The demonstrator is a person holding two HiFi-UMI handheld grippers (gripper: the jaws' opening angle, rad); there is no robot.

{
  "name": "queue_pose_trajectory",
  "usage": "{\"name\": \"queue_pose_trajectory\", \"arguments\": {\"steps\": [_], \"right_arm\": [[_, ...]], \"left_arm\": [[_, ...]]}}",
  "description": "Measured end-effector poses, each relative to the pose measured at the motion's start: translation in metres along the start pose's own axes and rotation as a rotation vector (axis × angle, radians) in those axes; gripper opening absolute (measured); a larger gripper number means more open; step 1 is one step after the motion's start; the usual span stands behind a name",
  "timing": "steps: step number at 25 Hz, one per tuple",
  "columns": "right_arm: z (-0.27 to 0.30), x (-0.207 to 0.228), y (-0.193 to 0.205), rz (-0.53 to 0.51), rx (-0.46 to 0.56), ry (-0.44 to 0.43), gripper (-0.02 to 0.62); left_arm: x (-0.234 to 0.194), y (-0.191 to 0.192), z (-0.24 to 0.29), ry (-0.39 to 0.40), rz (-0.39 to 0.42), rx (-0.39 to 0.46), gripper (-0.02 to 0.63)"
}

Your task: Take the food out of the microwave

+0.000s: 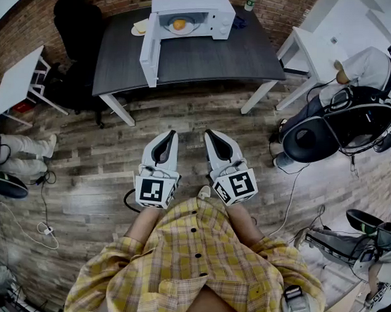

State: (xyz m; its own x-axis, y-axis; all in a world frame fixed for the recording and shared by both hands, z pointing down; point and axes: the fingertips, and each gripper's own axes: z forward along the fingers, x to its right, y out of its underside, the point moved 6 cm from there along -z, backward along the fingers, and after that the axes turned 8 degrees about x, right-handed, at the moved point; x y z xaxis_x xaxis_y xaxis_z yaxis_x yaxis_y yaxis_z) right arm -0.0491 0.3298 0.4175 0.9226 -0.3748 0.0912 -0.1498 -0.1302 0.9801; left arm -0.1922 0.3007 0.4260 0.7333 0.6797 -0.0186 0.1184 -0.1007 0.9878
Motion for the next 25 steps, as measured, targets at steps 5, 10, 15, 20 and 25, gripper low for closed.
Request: {"name": "queue_pose_trajectory", "arguments": {"steps": [5,10,15,20,25], "right_arm": [[0.000,0.006,0.001,0.009,-0.002,-0.007,0.002],[0.000,0.015,0.000,0.015,-0.009,-0.019,0.000],[-0.003,0.025,-0.002,0.025,-0.004,-0.035,0.000],[-0.007,0.044,-0.003,0.045,0.005,-0.041,0.000],[-0.015,0.066,-0.007,0.055,0.020,-0.055,0.000]], "left_arm": [[0.002,0.000,0.003,-0.012,0.000,-0.002,0.000],[0.009,0.001,0.010,-0.023,0.001,-0.005,0.000],[0.018,0.002,0.016,-0.045,0.005,-0.004,0.000],[0.029,0.004,0.027,-0.074,0.015,-0.006,0.000],[0.045,0.007,0.042,-0.100,0.018,-0.002,0.000]]}}
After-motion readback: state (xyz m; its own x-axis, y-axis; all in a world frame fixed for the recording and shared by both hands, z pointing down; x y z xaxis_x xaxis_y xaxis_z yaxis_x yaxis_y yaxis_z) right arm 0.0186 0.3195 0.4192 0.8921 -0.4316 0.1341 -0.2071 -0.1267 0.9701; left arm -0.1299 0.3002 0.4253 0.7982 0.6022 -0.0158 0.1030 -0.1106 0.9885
